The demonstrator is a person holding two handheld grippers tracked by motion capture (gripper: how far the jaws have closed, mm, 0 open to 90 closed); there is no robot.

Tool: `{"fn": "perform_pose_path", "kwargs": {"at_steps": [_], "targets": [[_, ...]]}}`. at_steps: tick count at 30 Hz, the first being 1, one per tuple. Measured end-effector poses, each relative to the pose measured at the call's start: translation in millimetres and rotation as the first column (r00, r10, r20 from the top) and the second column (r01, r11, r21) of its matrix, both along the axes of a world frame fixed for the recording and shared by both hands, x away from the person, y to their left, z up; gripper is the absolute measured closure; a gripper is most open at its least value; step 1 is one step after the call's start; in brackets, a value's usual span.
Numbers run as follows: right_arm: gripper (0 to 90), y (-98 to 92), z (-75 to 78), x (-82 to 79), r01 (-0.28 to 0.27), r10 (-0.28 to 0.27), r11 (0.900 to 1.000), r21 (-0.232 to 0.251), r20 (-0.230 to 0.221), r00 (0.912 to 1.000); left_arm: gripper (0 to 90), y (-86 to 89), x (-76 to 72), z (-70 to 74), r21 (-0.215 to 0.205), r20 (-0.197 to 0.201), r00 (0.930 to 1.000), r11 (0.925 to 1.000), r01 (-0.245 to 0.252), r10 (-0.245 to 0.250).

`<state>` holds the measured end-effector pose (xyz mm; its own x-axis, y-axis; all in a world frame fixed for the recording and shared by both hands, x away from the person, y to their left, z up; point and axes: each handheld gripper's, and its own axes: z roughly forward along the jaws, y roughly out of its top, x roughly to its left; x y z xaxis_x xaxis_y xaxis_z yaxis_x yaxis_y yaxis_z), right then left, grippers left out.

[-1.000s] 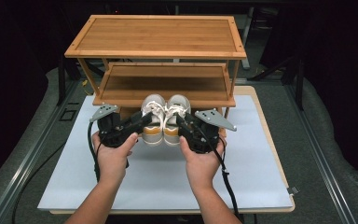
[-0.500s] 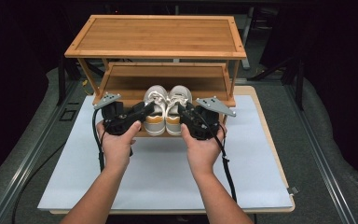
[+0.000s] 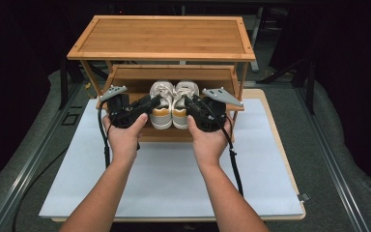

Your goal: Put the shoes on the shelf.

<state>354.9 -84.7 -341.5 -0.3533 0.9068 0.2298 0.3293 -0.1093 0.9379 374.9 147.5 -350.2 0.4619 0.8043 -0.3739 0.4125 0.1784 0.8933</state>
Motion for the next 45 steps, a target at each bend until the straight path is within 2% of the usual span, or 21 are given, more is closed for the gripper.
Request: {"fn": "perform_pose_path", "kwargs": {"at_steps": [9, 22, 32, 39, 41, 43, 45], "targets": [[69.4, -0.3, 1.6, 11.8, 0.014, -0.014, 1.000, 0.001, -0.002, 0.9999, 58.6, -2.3, 13.5, 0.5, -0.009, -0.001, 1.0000, 1.0000, -0.004, 0.004], [69.6, -2.1, -3.7, 34.5, 0.020, -0.020, 1.000, 0.006, -0.018, 0.9996, 58.8, -4.3, 34.1, -5.7, -0.025, -0.031, 0.9995, 0.9996, -0.013, 0.012], [69.6, -4.6, -7.2, 45.3, 0.026, -0.025, 1.000, 0.018, -0.041, 0.9989, 58.7, -6.6, 46.8, -2.8, 0.010, -0.054, 0.9985, 0.9999, -0.009, 0.009], [69.5, -3.6, -9.8, 55.1, 0.023, -0.022, 1.000, 0.013, -0.071, 0.9972, 58.6, -5.6, 55.6, -7.4, 0.001, -0.081, 0.9965, 0.9998, -0.018, 0.018], [69.5, -3.0, -10.8, 57.9, 0.019, -0.017, 1.000, 0.013, -0.084, 0.9963, 58.6, -5.3, 57.6, -8.6, 0.015, -0.086, 0.9961, 0.9997, -0.019, 0.021], [69.5, -2.1, -12.6, 61.1, 0.016, -0.015, 1.000, 0.007, -0.087, 0.9961, 58.6, -4.3, 60.0, -9.4, 0.014, -0.092, 0.9955, 0.9997, -0.022, 0.023], [69.5, -0.8, -14.5, 64.7, 0.014, -0.012, 1.000, 0.022, -0.082, 0.9966, 58.7, -2.6, 62.6, -10.7, 0.012, -0.093, 0.9953, 0.9996, -0.024, 0.025]]}}
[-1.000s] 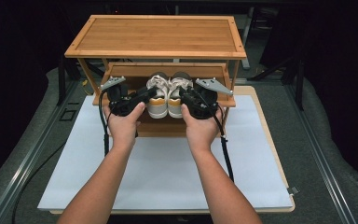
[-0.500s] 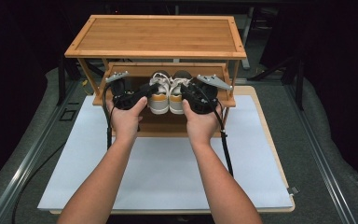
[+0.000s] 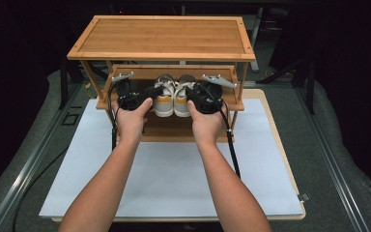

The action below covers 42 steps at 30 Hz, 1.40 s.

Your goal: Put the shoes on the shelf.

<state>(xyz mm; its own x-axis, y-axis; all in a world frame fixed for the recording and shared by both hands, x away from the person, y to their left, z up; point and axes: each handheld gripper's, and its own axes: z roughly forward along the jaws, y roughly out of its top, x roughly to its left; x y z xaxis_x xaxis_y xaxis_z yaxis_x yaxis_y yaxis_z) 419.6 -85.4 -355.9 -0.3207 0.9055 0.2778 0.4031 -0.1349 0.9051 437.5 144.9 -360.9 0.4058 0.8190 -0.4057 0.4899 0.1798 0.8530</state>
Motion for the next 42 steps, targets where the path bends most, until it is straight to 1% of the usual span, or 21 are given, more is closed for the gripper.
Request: {"fn": "perform_pose_path", "kwargs": {"at_steps": [1, 3, 4, 7, 11, 12, 14, 15, 18, 20, 21, 23, 24, 25, 28, 29, 31, 33, 37, 38, 42], "targets": [[69.5, 0.0, 0.1, 0.7, -0.002, 0.002, 1.000, -0.007, -0.012, 0.9999, 58.6, 0.6, 1.3, -0.8, -0.006, -0.004, 1.0000, 1.0000, -0.002, 0.002], [69.5, 1.5, -0.2, 3.1, -0.003, 0.003, 1.000, -0.011, -0.014, 0.9999, 58.6, 2.1, 4.2, -2.1, -0.027, -0.013, 0.9999, 0.9996, -0.004, 0.003], [69.5, 2.1, -0.5, 4.5, -0.002, 0.002, 1.000, -0.005, -0.007, 1.0000, 58.6, 2.5, 5.4, -2.2, -0.023, -0.013, 0.9999, 0.9997, -0.004, 0.003], [69.5, 2.8, -0.1, 8.0, 0.004, -0.004, 1.000, -0.010, -0.011, 0.9999, 58.5, 2.5, 8.5, -2.3, -0.030, -0.022, 0.9997, 0.9995, -0.009, 0.008], [68.3, 1.7, -0.5, 11.7, 0.000, 0.000, 1.000, -0.007, -0.028, 0.9996, 57.5, 4.0, 9.8, -3.4, -0.047, -0.034, 0.9994, 0.9989, -0.011, 0.009], [67.3, 0.8, -0.4, 11.5, 0.003, -0.003, 1.000, -0.008, -0.037, 0.9993, 57.1, 3.7, 10.0, -3.0, -0.046, -0.035, 0.9993, 0.9988, -0.014, 0.012], [65.3, 1.9, -0.8, 11.8, 0.001, -0.001, 1.000, -0.006, -0.021, 0.9998, 56.6, 3.2, 10.4, -1.9, -0.041, -0.044, 0.9989, 0.9990, -0.018, 0.016], [64.0, 2.2, 0.1, 10.7, 0.007, -0.008, 1.000, -0.024, -0.028, 0.9996, 56.1, 3.1, 10.3, -1.1, -0.029, -0.048, 0.9987, 0.9994, -0.019, 0.018], [62.4, 4.1, 1.6, 10.6, 0.020, -0.021, 0.999, -0.042, -0.021, 0.9996, 55.6, 0.0, 10.4, 3.0, 0.001, -0.060, 0.9975, 0.9992, -0.039, 0.039], [62.2, 4.6, 3.4, 10.4, 0.023, -0.025, 0.998, -0.056, -0.023, 0.9994, 55.1, 0.4, 10.9, 5.0, 0.018, -0.072, 0.9968, 0.9993, -0.034, 0.035], [62.2, 4.6, 3.4, 10.4, 0.023, -0.025, 0.998, -0.056, -0.023, 0.9994, 54.6, 0.4, 10.9, 5.0, 0.018, -0.072, 0.9968, 0.9993, -0.034, 0.035], [62.2, 3.6, 6.0, 10.1, 0.021, -0.022, 0.998, -0.059, -0.020, 0.9996, 51.8, 2.9, 11.1, 7.1, -0.011, -0.069, 0.9973, 0.9996, -0.027, 0.026], [61.9, 3.0, 7.7, 9.8, 0.013, -0.014, 0.999, -0.044, -0.021, 0.9997, 51.7, 3.1, 10.6, 8.3, 0.003, -0.072, 0.9971, 0.9997, -0.023, 0.023], [62.2, 2.4, 9.5, 9.1, 0.004, -0.005, 0.999, -0.050, -0.023, 0.9997, 51.8, 3.0, 10.4, 9.2, 0.012, -0.070, 0.9972, 0.9997, -0.023, 0.024], [62.5, 3.7, 13.1, 5.5, -0.004, 0.003, 0.998, -0.063, -0.013, 0.9999, 53.8, 3.0, 6.9, 11.7, 0.010, -0.059, 0.9982, 0.9999, -0.013, 0.014], [62.6, 4.4, 13.9, 4.2, 0.003, -0.003, 0.998, -0.062, -0.003, 1.0000, 54.0, 3.1, 4.9, 12.7, 0.005, -0.047, 0.9988, 0.9999, -0.012, 0.013], [63.2, 3.7, 16.1, 0.7, -0.006, 0.006, 0.998, -0.061, -0.004, 1.0000, 55.2, 4.2, 0.4, 16.2, 0.018, -0.021, 0.9997, 0.9997, -0.015, 0.015], [64.2, 2.6, 18.1, -2.7, -0.004, 0.004, 0.998, -0.064, 0.004, 1.0000, 56.1, 6.1, -5.2, 20.0, 0.015, -0.002, 0.9998, 0.9997, -0.019, 0.019], [65.5, -1.5, 22.2, -8.8, -0.001, 0.002, 0.999, -0.049, 0.019, 0.9998, 59.2, 10.9, -13.6, 23.7, 0.014, 0.006, 0.9999, 0.9998, -0.015, 0.015], [67.5, -5.1, 25.5, -14.8, -0.002, 0.004, 0.999, -0.045, 0.030, 0.9995, 59.9, 14.4, -19.5, 25.6, 0.012, 0.016, 0.9998, 0.9999, -0.009, 0.009], [74.2, -10.9, 26.7, -22.9, 0.000, 0.002, 0.998, -0.063, 0.042, 0.9991, 67.4, 21.5, -27.0, 27.2, 0.028, 0.032, 0.9995, 0.9996, -0.009, 0.008]]}}
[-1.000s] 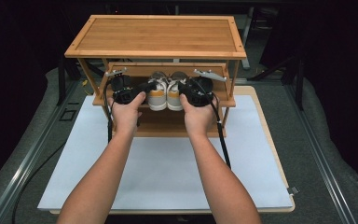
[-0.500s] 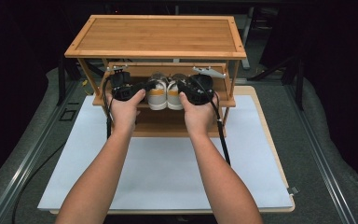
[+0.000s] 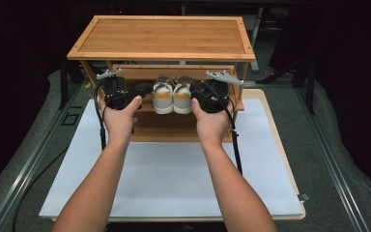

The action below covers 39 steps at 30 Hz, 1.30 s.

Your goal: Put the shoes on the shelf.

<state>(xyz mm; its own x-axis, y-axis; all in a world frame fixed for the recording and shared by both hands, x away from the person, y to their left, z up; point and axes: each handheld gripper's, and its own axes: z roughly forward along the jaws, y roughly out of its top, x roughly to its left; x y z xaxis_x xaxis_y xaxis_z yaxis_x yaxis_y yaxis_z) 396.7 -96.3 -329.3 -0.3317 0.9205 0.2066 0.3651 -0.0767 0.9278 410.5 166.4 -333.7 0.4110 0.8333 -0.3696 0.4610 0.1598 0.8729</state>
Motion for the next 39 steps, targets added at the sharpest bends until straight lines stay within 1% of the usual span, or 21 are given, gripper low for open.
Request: {"fn": "perform_pose_path", "kwargs": {"at_steps": [1, 5, 8, 11, 14, 15, 17, 19, 22, 24, 25, 26, 27, 29, 31, 33, 34, 35, 36, 37, 39], "targets": [[76.0, -1.8, -1.3, -0.5, 0.001, -0.001, 1.000, -0.003, -0.001, 1.0000, 70.0, 1.7, -0.5, -1.0, 0.009, -0.004, 1.0000, 1.0000, 0.000, 0.000], [83.5, -8.1, -10.1, -0.3, 0.006, -0.006, 1.000, 0.001, -0.022, 0.9997, 77.9, 7.0, 0.7, -10.2, -0.006, -0.033, 0.9994, 1.0000, 0.003, -0.003], [89.4, -10.1, -17.3, -0.3, -0.006, 0.007, 1.000, 0.004, -0.034, 0.9994, 84.0, 7.5, 0.4, -17.7, -0.001, -0.037, 0.9992, 0.9999, 0.015, -0.015], [90.0, -10.7, -23.9, 1.5, -0.011, 0.011, 1.000, -0.003, -0.056, 0.9984, 89.0, 4.7, 2.9, -26.2, -0.008, -0.053, 0.9980, 0.9993, 0.036, -0.036], [90.0, -10.7, -26.3, 3.3, -0.014, 0.014, 1.000, -0.001, -0.061, 0.9981, 89.7, 3.2, 5.1, -31.8, -0.005, -0.063, 0.9971, 0.9991, 0.042, -0.042], [90.0, -9.7, -27.1, 4.8, -0.032, 0.033, 0.999, 0.012, -0.057, 0.9978, 89.7, 2.0, 7.8, -37.0, -0.001, -0.075, 0.9964, 0.9992, 0.039, -0.039], [90.0, -6.8, -28.5, 6.4, -0.027, 0.027, 1.000, 0.005, -0.053, 0.9982, 89.8, 1.1, 10.8, -41.3, 0.004, -0.085, 0.9958, 0.9994, 0.036, -0.035], [90.0, -4.6, -30.1, 7.8, -0.026, 0.027, 1.000, 0.004, -0.064, 0.9976, 89.8, -0.1, 13.3, -43.5, 0.001, -0.088, 0.9955, 0.9994, 0.034, -0.034], [90.0, -3.3, -33.1, 10.6, -0.010, 0.010, 1.000, -0.001, -0.062, 0.9980, 89.9, -2.0, 14.3, -43.8, 0.002, -0.083, 0.9961, 0.9996, 0.029, -0.029], [90.0, -5.5, -35.6, 12.5, -0.004, 0.005, 1.000, 0.011, -0.081, 0.9967, 89.9, -1.1, 15.4, -44.7, 0.000, -0.083, 0.9960, 0.9995, 0.031, -0.031], [90.0, -7.7, -37.8, 14.2, -0.028, 0.030, 0.999, 0.028, -0.094, 0.9951, 89.9, -0.8, 16.1, -45.2, 0.000, -0.086, 0.9958, 0.9995, 0.033, -0.033], [90.0, -7.3, -40.9, 16.3, -0.011, 0.014, 0.999, 0.034, -0.096, 0.9953, 89.9, -1.2, 16.6, -45.3, 0.003, -0.084, 0.9960, 0.9995, 0.033, -0.032], [90.0, -7.5, -44.0, 18.7, -0.020, 0.024, 0.999, 0.047, -0.097, 0.9950, 90.0, -2.1, 16.8, -45.0, 0.009, -0.081, 0.9963, 0.9995, 0.030, -0.029], [90.0, -8.5, -45.5, 20.1, -0.027, 0.031, 0.999, 0.043, -0.104, 0.9941, 90.0, -3.2, 18.0, -44.7, 0.024, -0.073, 0.9969, 0.9992, 0.032, -0.030], [90.0, -8.0, -46.6, 22.6, -0.030, 0.035, 0.998, 0.057, -0.089, 0.9954, 90.0, -3.7, 19.8, -44.1, 0.036, -0.071, 0.9970, 0.9988, 0.032, -0.029], [90.0, -9.8, -46.1, 24.1, -0.044, 0.051, 0.997, 0.065, -0.108, 0.9928, 90.0, -3.9, 21.5, -43.2, 0.041, -0.077, 0.9966, 0.9987, 0.032, -0.029], [90.0, -9.7, -46.5, 25.5, -0.033, 0.041, 0.997, 0.073, -0.104, 0.9938, 90.0, -4.2, 22.3, -43.2, 0.044, -0.075, 0.9968, 0.9985, 0.032, -0.029], [90.0, -10.4, -45.9, 26.0, -0.041, 0.049, 0.997, 0.071, -0.114, 0.9922, 90.0, -4.7, 23.0, -43.2, 0.046, -0.071, 0.9971, 0.9985, 0.030, -0.027], [90.0, -9.2, -46.2, 27.3, -0.037, 0.045, 0.997, 0.073, -0.101, 0.9938, 90.0, -4.9, 23.7, -42.9, 0.054, -0.070, 0.9972, 0.9981, 0.032, -0.028], [90.0, -9.0, -45.2, 27.2, -0.033, 0.039, 0.998, 0.056, -0.110, 0.9931, 90.0, -4.9, 24.8, -42.8, 0.057, -0.070, 0.9971, 0.9979, 0.032, -0.028], [90.0, -8.3, -45.4, 28.2, -0.036, 0.042, 0.998, 0.058, -0.104, 0.9938, 90.0, -4.9, 26.0, -43.0, 0.052, -0.070, 0.9972, 0.9982, 0.031, -0.027]]}}
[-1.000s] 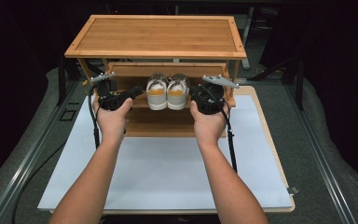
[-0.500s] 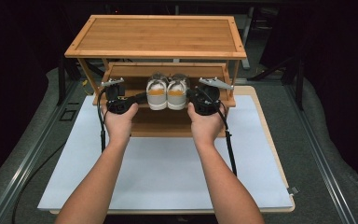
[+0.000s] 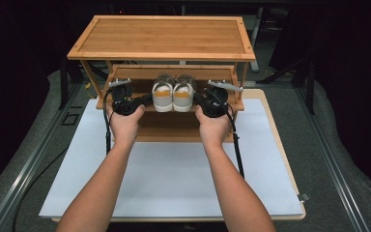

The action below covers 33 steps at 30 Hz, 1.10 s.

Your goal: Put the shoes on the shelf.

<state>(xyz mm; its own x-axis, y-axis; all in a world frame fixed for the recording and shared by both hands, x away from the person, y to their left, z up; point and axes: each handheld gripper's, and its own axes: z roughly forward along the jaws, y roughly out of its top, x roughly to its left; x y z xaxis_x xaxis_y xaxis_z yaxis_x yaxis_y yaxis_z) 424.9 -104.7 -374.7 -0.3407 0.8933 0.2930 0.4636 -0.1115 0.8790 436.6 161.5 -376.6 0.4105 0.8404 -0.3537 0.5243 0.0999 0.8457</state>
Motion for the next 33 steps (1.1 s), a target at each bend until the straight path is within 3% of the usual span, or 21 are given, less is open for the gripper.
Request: {"fn": "perform_pose_path", "kwargs": {"at_steps": [1, 2, 3, 8, 10, 20, 23, 26, 33], "targets": [[90.0, 0.5, 0.6, 1.8, 0.007, -0.007, 1.000, -0.010, -0.005, 1.0000, 90.0, 0.0, 2.5, -0.4, -0.007, -0.001, 1.0000, 1.0000, -0.002, 0.002], [90.0, -0.7, 0.7, 2.8, -0.021, 0.021, 1.000, 0.000, -0.010, 0.9997, 90.0, 0.2, 3.6, -0.4, -0.004, -0.002, 1.0000, 1.0000, -0.001, 0.001], [90.0, 0.7, 0.1, 4.5, 0.013, -0.013, 1.000, -0.008, -0.001, 0.9999, 90.0, -0.4, 5.5, -0.6, -0.004, 0.003, 1.0000, 1.0000, -0.003, 0.003], [90.0, 0.5, -1.0, 15.0, 0.013, -0.013, 1.000, 0.009, 0.005, 0.9999, 90.0, -2.5, 14.9, 0.1, 0.014, 0.001, 0.9999, 0.9998, -0.015, 0.015], [90.0, 0.5, 0.0, 18.3, 0.020, -0.020, 1.000, -0.005, -0.008, 0.9998, 90.0, -3.2, 18.6, 0.7, 0.021, -0.002, 0.9999, 0.9997, -0.015, 0.015], [90.0, -0.2, 0.4, 34.9, 0.013, -0.014, 1.000, -0.020, -0.012, 0.9998, 90.0, -5.4, 33.5, -3.1, -0.014, 0.000, 0.9998, 0.9997, -0.019, 0.019], [90.0, -0.6, 0.0, 39.8, 0.020, -0.020, 1.000, -0.023, -0.016, 0.9997, 90.0, -6.7, 39.3, -1.3, 0.009, -0.014, 0.9997, 0.9998, -0.020, 0.020], [90.0, -0.9, -0.9, 43.0, 0.014, -0.015, 1.000, -0.018, -0.036, 0.9992, 90.0, -5.1, 42.7, -3.0, 0.000, -0.024, 0.9995, 0.9998, -0.019, 0.019], [90.0, 1.9, -1.2, 43.7, 0.044, -0.045, 0.999, -0.028, -0.026, 0.9987, 90.0, -4.9, 43.0, -3.8, -0.008, -0.023, 0.9995, 0.9997, -0.023, 0.022]]}}
